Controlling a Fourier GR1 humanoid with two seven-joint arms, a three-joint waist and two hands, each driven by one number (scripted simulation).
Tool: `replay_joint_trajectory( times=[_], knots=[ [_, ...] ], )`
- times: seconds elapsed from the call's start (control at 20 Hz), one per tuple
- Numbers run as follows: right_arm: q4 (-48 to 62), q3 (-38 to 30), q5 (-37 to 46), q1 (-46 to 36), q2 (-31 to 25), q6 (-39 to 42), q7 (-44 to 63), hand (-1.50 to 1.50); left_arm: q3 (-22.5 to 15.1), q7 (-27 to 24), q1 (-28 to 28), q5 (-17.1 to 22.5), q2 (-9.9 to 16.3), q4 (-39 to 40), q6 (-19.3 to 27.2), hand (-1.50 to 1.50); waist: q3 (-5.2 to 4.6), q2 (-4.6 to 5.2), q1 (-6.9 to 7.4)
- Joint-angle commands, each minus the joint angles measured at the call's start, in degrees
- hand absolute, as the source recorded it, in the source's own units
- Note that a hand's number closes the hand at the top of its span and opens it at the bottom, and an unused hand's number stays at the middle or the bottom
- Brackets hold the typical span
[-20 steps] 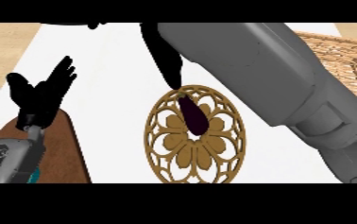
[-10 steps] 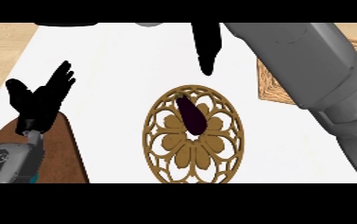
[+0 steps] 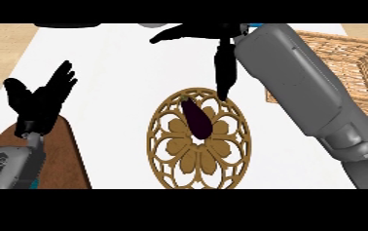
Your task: Pick the eggplant from the placemat and place it in the basket
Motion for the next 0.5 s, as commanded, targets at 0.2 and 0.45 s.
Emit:
replay_joint_trajectory(
  times=[0.2, 0.45],
  knots=[
    [-1.1, 2.9, 9.0, 11.1, 6.9, -11.9, -5.5, -1.5, -0.2, 1.6, 2.1, -1.6, -1.3, -3.4, -0.2, 0.0, 0.0, 0.03, 0.29],
    [1.8, -0.3, 9.5, 12.7, 11.2, -13.4, -5.2, -1.5, 1.1, -0.6, 1.2, -3.3, -2.5, 0.4, -0.9, 0.0, -0.03, -0.01, -0.04]
  ],
)
